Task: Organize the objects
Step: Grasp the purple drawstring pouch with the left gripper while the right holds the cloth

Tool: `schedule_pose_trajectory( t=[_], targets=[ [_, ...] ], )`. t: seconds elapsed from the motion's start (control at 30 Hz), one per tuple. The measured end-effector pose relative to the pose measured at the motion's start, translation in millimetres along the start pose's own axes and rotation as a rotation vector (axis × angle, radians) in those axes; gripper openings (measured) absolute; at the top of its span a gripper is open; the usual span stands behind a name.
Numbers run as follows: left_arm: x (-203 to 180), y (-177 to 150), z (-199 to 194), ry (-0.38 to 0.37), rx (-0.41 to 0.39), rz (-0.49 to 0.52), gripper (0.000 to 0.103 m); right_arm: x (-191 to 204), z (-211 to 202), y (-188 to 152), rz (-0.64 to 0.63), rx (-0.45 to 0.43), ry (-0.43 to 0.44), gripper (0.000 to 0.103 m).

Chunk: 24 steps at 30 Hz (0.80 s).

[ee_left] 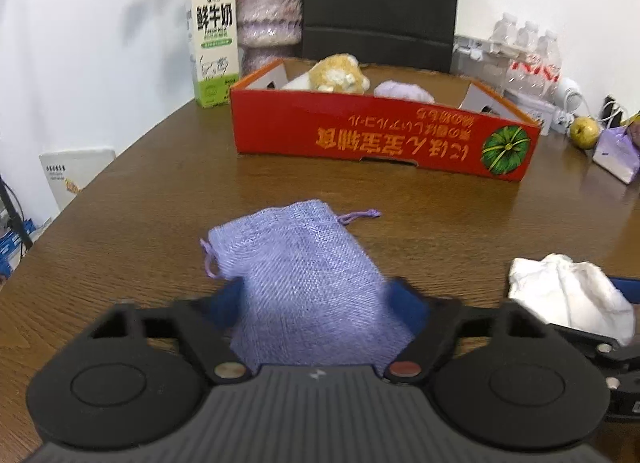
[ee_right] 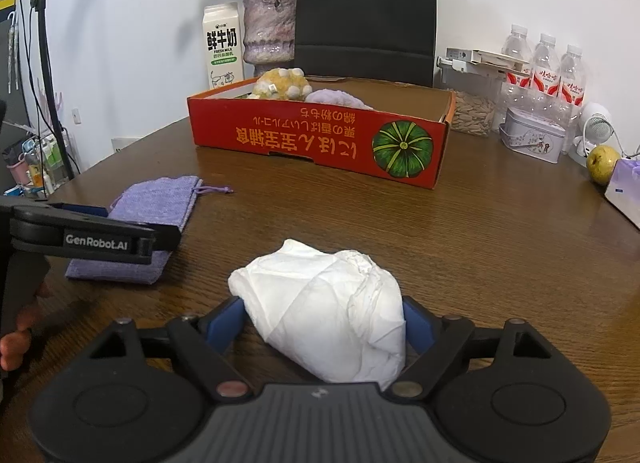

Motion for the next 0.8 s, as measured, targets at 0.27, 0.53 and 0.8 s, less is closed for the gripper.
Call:
schedule_pose_trajectory(
  t=[0.27,0.53,0.8],
  targets=[
    [-5,3,-15,-0.065,-0.048,-0.009,0.019,0,-6,4,0.002,-0.04,-0.01,0.071],
    [-2,8,-31,-0.072,-0.099,-0.029,0.019,4,-16,8,0.013,-0.083,-0.025,0.069],
    [-7,21,-51,-0.1,-0.163,-0.022,0.017,5,-28,20,0.037,-0.134,-0.033,0.069]
  ],
)
Point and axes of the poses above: each gripper's, at about its wrist camera, not at the fingertips, and z roughly the way its jaws point, x to its left, y to its top, the point moved 8 cm from there along z, roughly the way its jaws point, and after that the axes turned 12 degrees about -x, right-handed, at the moved point
